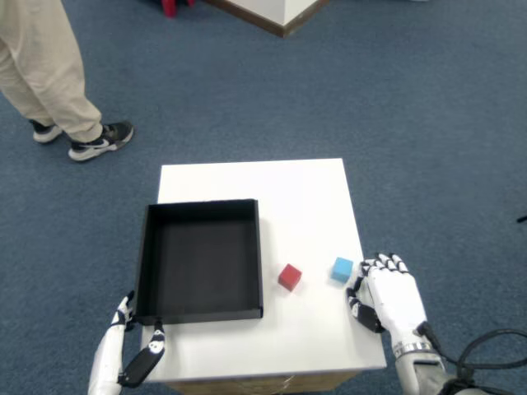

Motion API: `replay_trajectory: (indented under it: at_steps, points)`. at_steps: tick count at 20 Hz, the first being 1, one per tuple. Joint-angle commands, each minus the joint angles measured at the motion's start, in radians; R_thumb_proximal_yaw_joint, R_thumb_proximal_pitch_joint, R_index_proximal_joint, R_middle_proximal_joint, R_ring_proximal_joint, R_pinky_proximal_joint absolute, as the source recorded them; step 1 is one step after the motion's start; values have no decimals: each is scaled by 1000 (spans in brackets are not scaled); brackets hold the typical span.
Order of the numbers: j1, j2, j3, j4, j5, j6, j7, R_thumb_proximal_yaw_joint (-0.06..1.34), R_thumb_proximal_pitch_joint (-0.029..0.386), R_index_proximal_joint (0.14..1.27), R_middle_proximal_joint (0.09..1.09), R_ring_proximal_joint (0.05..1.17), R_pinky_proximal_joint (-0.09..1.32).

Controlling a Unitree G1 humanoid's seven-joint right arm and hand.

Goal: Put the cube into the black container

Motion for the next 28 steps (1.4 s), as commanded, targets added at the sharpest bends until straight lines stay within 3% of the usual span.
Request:
replay_trajectory:
  at_steps: [1,6,15,20,23,28]
  points:
    - [-31,-23,-2,26,17,23,20,399,0,584,306,220,5]
    - [-42,-7,-2,28,18,24,0,412,-4,616,296,209,8]
    - [-56,5,-10,28,32,22,-12,468,-20,571,269,188,-1]
    - [-69,16,-9,28,32,24,-18,468,-22,503,256,179,3]
    - [-77,28,-5,30,28,38,-24,470,-19,404,244,172,2]
    - [-91,33,-6,27,33,66,6,458,12,342,214,152,-9]
